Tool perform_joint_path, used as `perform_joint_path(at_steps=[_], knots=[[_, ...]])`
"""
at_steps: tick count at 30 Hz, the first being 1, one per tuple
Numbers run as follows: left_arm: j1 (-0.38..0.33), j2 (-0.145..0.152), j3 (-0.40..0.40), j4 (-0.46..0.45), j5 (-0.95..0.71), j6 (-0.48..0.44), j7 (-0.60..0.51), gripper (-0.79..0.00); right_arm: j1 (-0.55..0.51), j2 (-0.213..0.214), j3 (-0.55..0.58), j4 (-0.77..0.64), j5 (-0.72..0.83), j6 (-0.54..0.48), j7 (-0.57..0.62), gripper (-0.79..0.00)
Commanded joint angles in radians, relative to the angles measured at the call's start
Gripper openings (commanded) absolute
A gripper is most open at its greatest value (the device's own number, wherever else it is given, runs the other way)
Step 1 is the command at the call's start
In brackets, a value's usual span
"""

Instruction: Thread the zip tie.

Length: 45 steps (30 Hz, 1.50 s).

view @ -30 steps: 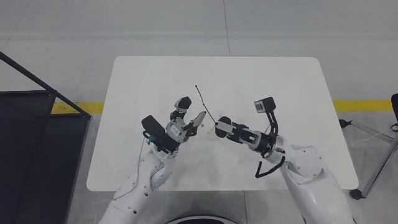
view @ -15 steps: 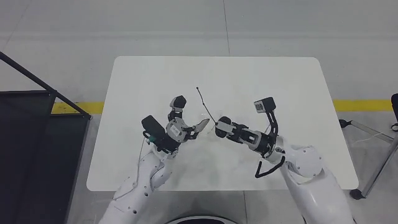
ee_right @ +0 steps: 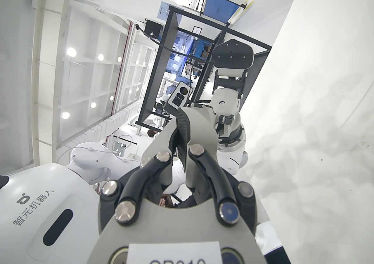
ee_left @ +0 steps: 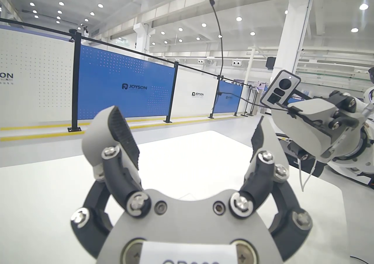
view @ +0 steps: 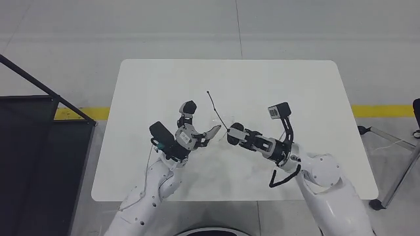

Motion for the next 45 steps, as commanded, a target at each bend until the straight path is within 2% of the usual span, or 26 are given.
perform_joint_path(at_steps=[1,7,15,17,18,21,22,30,39,45], knots=[[0.0,0.0,0.0,0.0,0.0,0.0,0.0,0.0,0.0,0.0,0.0,0.0,0.0,0.0,0.0,-0.785],[0.0,0.0,0.0,0.0,0.0,0.0,0.0,0.0,0.0,0.0,0.0,0.0,0.0,0.0,0.0,-0.785],[0.007,0.0,-0.004,-0.014,-0.006,0.006,-0.017,0.0,-0.012,-0.001,-0.008,-0.02,-0.025,0.015,-0.059,-0.785],[0.014,0.002,-0.013,-0.025,-0.01,0.005,-0.02,-0.123,-0.012,-0.001,-0.006,-0.018,-0.011,0.017,-0.062,-0.785],[0.016,0.003,-0.017,-0.028,-0.01,0.003,-0.021,-0.145,-0.012,-0.001,-0.004,-0.017,-0.002,0.019,-0.062,-0.785],[0.019,0.005,-0.029,-0.028,-0.018,-0.001,-0.019,-0.151,-0.008,-0.001,-0.001,-0.012,0.027,0.031,-0.051,-0.785],[0.017,0.005,-0.033,-0.025,-0.021,-0.002,-0.016,-0.194,-0.006,0.0,-0.001,-0.009,0.042,0.039,-0.041,-0.785],[-0.007,0.002,-0.018,0.007,-0.007,-0.028,-0.008,-0.262,0.014,0.004,0.003,0.009,0.125,0.082,0.061,-0.785],[-0.027,-0.004,0.012,0.036,0.009,-0.036,0.014,-0.394,0.023,0.005,-0.001,0.018,0.136,0.092,0.071,-0.785],[-0.039,-0.009,0.029,0.044,0.01,-0.032,0.031,-0.422,0.025,0.005,-0.006,0.02,0.134,0.094,0.072,-0.785]])
